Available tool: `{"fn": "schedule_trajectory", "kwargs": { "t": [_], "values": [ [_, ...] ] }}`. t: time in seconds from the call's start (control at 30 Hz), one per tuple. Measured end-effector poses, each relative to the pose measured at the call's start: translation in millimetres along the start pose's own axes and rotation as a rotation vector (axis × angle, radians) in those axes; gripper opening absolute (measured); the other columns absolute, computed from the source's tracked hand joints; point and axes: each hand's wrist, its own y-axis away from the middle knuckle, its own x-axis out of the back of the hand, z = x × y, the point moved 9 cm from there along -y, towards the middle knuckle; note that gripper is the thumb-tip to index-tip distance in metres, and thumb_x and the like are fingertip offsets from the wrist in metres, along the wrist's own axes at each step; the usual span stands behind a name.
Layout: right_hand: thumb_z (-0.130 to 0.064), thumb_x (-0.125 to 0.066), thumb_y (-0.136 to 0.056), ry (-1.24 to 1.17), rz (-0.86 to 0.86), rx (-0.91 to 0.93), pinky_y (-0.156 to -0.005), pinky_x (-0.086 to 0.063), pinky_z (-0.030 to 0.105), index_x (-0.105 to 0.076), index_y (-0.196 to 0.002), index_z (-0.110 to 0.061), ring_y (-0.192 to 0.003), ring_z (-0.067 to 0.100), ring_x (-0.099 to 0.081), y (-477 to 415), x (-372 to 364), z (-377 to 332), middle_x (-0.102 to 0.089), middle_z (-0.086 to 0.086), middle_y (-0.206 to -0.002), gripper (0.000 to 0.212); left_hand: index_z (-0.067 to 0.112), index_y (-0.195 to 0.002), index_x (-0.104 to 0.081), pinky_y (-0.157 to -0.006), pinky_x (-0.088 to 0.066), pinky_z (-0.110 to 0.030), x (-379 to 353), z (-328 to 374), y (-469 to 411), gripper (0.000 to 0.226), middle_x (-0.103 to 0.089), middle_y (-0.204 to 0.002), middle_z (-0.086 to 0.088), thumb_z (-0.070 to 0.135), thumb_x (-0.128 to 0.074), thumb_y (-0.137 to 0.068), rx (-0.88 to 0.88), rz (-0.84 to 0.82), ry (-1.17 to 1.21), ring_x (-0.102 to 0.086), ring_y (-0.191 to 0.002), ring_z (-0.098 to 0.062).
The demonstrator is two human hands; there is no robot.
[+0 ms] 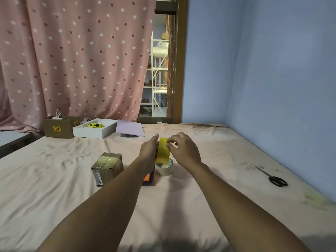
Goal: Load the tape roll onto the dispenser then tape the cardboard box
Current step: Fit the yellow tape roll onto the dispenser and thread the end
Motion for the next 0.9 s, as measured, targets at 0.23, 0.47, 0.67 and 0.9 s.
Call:
{"fn": "schedule_trajectory", "kwargs": {
  "t": [0.23,0.47,0.67,0.9],
  "values": [
    [-0.023,-0.074,-0.091,-0.162,-0.059,-0.153,-0.081,-0.053,0.03,-0.073,-0.104,-0.022,-0.092,0.013,-0.061,-4.0,-6.3,6.6,-0.07,-0.003,-0.109,0.013,0.004,-0.12,-0.066,-0.104,-0.051,-0.057,2.8,1.3,4.1,0.057,-0.07,-0.122,-0.02,0.051,-0.06,-0.089,-0.002,0.002,-0.029,-0.067,-0.111,-0.04],
    [-0.034,-0.071,-0.092,-0.481,-0.159,-0.458,-0.078,-0.056,0.035,-0.072,-0.098,-0.015,-0.092,0.022,-0.068,-3.1,-11.7,25.6,-0.072,0.001,-0.093,0.02,0.011,-0.107,-0.064,-0.09,-0.059,-0.06,5.1,4.7,5.3,0.03,-0.07,-0.119,-0.021,0.035,-0.063,-0.088,-0.017,-0.001,-0.089,-0.07,-0.105,-0.042],
    [-0.025,-0.073,-0.089,-0.426,-0.192,-0.524,-0.073,-0.056,0.035,-0.069,-0.075,-0.018,-0.078,0.021,-0.066,1.0,-16.0,34.5,-0.076,0.004,-0.085,0.016,0.01,-0.103,-0.063,-0.085,-0.057,-0.067,2.8,4.1,6.0,0.023,-0.074,-0.107,-0.025,0.031,-0.058,-0.096,-0.036,-0.026,-0.113,-0.073,-0.099,-0.045],
    [-0.025,-0.068,-0.09,-0.172,-0.141,-0.422,-0.074,-0.053,0.03,-0.074,-0.087,-0.02,-0.09,0.022,-0.067,-1.0,-5.1,26.2,-0.075,0.0,-0.096,0.008,0.001,-0.113,-0.064,-0.089,-0.059,-0.051,-3.0,0.7,10.3,0.031,-0.079,-0.092,-0.02,0.024,-0.05,-0.099,-0.038,-0.109,-0.103,-0.076,-0.087,-0.038]
  ]
}}
